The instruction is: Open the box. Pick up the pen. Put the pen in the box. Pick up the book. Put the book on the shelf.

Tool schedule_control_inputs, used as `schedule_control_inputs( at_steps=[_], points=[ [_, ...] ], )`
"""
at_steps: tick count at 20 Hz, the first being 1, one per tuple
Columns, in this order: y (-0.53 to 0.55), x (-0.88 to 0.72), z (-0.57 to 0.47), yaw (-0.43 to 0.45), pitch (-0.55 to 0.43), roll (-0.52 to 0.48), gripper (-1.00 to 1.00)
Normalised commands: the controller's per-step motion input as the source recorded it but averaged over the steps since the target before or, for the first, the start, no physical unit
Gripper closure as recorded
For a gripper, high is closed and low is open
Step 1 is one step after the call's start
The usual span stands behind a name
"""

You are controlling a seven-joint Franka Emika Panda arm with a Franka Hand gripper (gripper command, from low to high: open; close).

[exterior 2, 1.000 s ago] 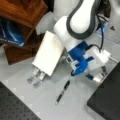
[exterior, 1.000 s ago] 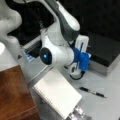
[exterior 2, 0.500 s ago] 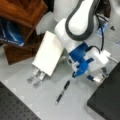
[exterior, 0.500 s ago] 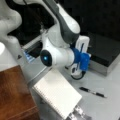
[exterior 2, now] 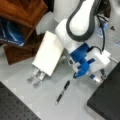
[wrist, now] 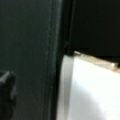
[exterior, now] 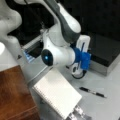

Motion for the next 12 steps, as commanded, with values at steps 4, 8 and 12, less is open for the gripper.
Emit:
schedule_control_inputs(
  at_steps=[4,8,12],
  points=[
    [-0.01,0.11,-0.08,-0.047,-0.072,0.147,1.0],
    [-0.02,0.08,-0.04,-0.028,-0.054,0.123,1.0],
    [0.01,0.08,0.08,-0.042,-0.008,0.081,1.0]
  ],
)
